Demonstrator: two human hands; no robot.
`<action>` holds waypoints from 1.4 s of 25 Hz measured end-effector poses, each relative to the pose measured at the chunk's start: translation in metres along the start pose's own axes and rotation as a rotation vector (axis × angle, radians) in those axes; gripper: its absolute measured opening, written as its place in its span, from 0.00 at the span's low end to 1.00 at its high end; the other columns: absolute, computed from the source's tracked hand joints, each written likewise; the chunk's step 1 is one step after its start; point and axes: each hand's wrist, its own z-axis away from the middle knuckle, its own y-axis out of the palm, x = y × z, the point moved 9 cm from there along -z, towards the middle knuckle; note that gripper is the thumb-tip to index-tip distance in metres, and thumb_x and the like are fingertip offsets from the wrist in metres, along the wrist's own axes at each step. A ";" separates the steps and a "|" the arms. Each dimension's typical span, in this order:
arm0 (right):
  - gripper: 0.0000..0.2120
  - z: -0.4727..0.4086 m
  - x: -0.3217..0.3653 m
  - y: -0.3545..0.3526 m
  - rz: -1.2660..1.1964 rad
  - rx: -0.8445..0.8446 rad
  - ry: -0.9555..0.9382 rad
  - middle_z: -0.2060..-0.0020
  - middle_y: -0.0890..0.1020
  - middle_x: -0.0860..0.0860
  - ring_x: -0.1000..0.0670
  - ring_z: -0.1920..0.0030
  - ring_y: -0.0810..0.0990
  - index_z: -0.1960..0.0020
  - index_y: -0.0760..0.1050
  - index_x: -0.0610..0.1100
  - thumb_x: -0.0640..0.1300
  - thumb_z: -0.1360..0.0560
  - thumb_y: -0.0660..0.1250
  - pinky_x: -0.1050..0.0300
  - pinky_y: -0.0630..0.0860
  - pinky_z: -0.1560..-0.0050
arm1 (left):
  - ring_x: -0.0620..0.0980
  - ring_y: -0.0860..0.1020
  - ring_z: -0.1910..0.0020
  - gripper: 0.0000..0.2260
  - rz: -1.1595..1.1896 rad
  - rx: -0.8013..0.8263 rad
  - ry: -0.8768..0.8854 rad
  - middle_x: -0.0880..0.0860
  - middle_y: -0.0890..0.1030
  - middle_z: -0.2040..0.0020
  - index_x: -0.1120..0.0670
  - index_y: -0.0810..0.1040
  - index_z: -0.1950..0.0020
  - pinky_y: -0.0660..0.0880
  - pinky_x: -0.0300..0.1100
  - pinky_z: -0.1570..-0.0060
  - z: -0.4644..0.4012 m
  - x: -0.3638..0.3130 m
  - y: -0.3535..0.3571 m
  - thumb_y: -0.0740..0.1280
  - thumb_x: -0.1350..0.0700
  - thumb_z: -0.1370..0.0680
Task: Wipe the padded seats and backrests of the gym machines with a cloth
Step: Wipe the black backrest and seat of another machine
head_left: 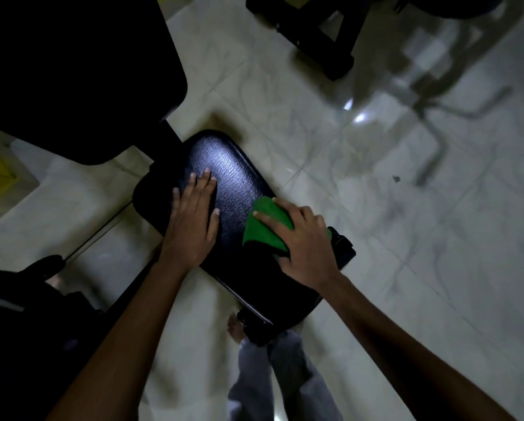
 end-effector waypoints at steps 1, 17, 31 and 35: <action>0.34 0.010 -0.003 0.001 -0.003 -0.013 0.009 0.31 0.69 0.47 0.45 0.48 0.70 0.30 0.66 0.58 0.58 0.37 0.64 0.53 0.64 0.55 | 0.56 0.54 0.24 0.27 0.004 0.004 -0.004 0.56 0.58 0.23 0.60 0.62 0.26 0.50 0.58 0.28 0.001 -0.001 0.001 0.50 0.51 0.23; 0.22 -0.120 -0.064 -0.007 -0.919 -0.137 0.240 0.45 0.78 0.47 0.50 0.44 0.77 0.39 0.76 0.42 0.47 0.32 0.71 0.61 0.70 0.39 | 0.56 0.58 0.25 0.26 -0.178 -0.207 -0.282 0.58 0.60 0.24 0.61 0.62 0.26 0.54 0.57 0.28 -0.044 0.001 -0.005 0.51 0.49 0.21; 0.12 -0.120 -0.059 0.037 -1.269 0.323 0.432 0.53 0.82 0.53 0.64 0.58 0.80 0.41 0.75 0.43 0.39 0.24 0.66 0.72 0.74 0.57 | 0.56 0.57 0.24 0.26 -0.273 -0.230 -0.319 0.58 0.59 0.23 0.61 0.61 0.25 0.54 0.58 0.28 -0.042 -0.001 -0.004 0.52 0.50 0.21; 0.13 -0.161 -0.046 0.028 -1.279 0.266 0.418 0.51 0.82 0.48 0.54 0.52 0.81 0.43 0.77 0.44 0.41 0.27 0.70 0.57 0.76 0.47 | 0.56 0.57 0.24 0.26 -0.300 -0.223 -0.323 0.58 0.58 0.23 0.61 0.60 0.25 0.53 0.57 0.27 -0.043 -0.002 -0.003 0.52 0.50 0.21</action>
